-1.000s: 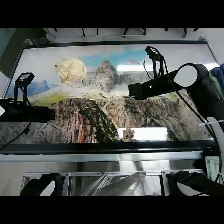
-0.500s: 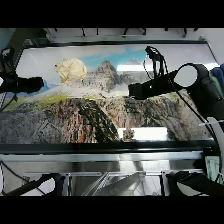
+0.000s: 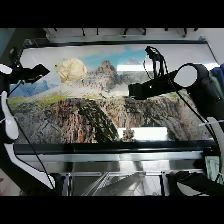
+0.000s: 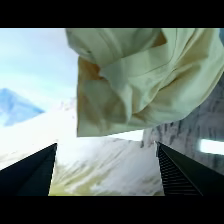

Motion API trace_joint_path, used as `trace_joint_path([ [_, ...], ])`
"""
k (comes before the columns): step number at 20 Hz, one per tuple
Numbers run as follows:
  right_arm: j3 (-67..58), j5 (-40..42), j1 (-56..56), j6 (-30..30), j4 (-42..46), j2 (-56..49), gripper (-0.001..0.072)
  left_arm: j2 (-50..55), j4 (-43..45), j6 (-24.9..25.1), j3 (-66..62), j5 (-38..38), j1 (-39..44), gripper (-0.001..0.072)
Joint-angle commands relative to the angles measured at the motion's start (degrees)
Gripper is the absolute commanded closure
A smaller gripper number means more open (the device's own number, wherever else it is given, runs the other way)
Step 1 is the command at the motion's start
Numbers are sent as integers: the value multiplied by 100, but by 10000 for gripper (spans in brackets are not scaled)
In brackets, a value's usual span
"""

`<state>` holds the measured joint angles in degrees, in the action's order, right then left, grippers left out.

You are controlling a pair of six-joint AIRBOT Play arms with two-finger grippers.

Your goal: Fold the shirts.

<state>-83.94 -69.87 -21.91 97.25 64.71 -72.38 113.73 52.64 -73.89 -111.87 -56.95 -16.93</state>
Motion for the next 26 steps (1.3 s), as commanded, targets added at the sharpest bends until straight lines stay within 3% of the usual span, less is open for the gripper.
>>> trace_joint_path([
  [1,0,0,2,2,-2,-9,688,1425,-1812,557,-1143,-111,-44,11],
  [4,2,-2,2,2,-7,-37,688,1587,-2094,990,-647,544,72,69],
  [7,2,0,4,2,-2,-68,688,1742,-2087,1248,-708,313,278,68],
  [11,2,0,2,2,-2,-140,688,1832,-2074,1211,-872,575,529,71],
  [12,2,0,2,2,-2,-170,689,1827,-2100,1180,-872,743,529,254],
  [13,2,0,2,2,-2,-199,688,1794,-2135,1182,-872,911,525,583],
  [14,2,0,2,2,-2,-232,689,1735,-2087,1224,-872,992,509,693],
  [17,2,0,2,2,-2,-334,688,1174,-2076,1250,-595,595,372,694],
  [22,2,0,2,2,-2,-551,688,-892,-2013,1316,1272,-131,280,694],
  [26,2,26,2,7,-415,-763,688,-3335,-656,813,3512,-146,726,694],
])
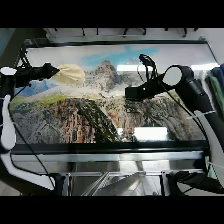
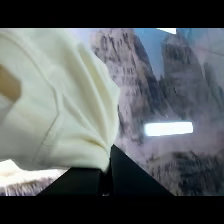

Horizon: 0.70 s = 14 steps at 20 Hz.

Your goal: Fold the shirts.

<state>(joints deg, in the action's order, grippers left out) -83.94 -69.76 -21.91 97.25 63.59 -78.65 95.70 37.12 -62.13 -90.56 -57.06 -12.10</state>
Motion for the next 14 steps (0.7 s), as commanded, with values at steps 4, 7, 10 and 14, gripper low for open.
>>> trace_joint_path([
  [4,2,-684,107,-422,-575,-164,687,-4242,1722,-1530,3460,-492,1071,695],
  [7,7,-1309,404,-538,-151,190,687,-5646,1740,-2750,4509,-142,2245,694],
  [10,7,-1342,938,-503,721,898,688,-6037,1740,-3869,5233,815,3812,694],
  [14,15,-1672,1860,-514,1281,1665,687,-4999,1703,-4592,5471,2524,5794,695],
])
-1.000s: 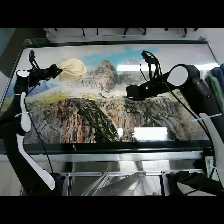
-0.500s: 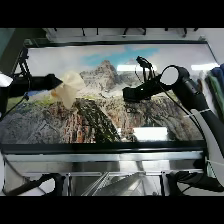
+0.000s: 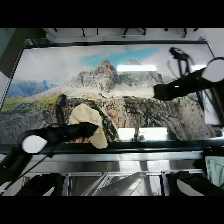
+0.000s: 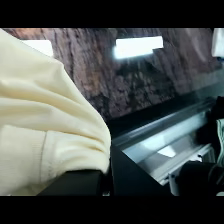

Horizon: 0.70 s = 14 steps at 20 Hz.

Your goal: Fold the shirts.

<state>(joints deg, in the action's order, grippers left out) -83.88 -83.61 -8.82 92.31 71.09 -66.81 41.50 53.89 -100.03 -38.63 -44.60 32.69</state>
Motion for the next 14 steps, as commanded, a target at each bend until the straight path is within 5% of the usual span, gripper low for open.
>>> trace_joint_path([
  [1,11,-339,774,-22,551,605,688,918,-4,-826,107,1644,1705,694],
  [6,13,-433,1294,-24,551,767,687,3484,7,-723,-1878,1228,2356,694],
  [10,15,-435,1290,-22,544,638,687,4159,17,-175,-2979,282,2264,679],
  [12,17,-461,1290,-24,546,520,687,4087,48,-96,-3152,-514,2068,12],
  [14,17,-824,1287,-22,472,330,688,3665,155,197,-3016,-1408,1823,11],
])
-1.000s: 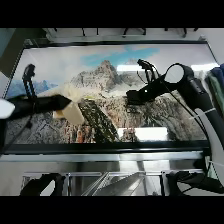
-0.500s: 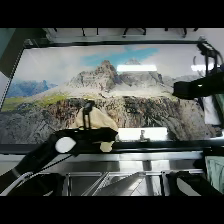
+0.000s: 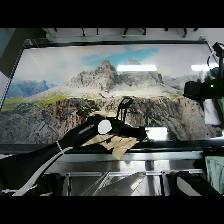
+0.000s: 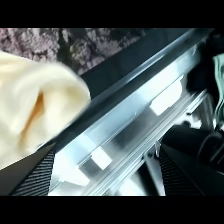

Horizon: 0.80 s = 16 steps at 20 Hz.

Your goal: Fold the shirts.

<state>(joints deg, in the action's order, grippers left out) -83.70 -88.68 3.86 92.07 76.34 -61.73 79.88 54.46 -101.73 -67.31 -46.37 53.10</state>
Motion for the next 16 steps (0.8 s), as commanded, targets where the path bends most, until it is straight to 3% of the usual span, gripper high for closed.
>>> trace_joint_path([
  [1,0,-474,20,2,-59,-282,688,-551,431,380,68,-1613,-343,12],
  [4,52,-621,-9,-24,-236,-546,687,-2061,1738,-66,1204,-2356,-894,12],
  [7,282,-271,-98,-437,-1233,-544,686,-3589,1530,-17,2699,-2446,-2457,171],
  [10,428,63,-323,-492,-1637,-544,687,-4057,356,1274,3775,-2409,-4599,167],
  [13,505,114,-577,-490,-1639,-546,687,-3602,-695,2577,4061,-2415,-6553,167],
  [16,516,2,-800,-487,-1637,-542,687,-2658,-1185,3414,4050,-2420,-7613,167],
])
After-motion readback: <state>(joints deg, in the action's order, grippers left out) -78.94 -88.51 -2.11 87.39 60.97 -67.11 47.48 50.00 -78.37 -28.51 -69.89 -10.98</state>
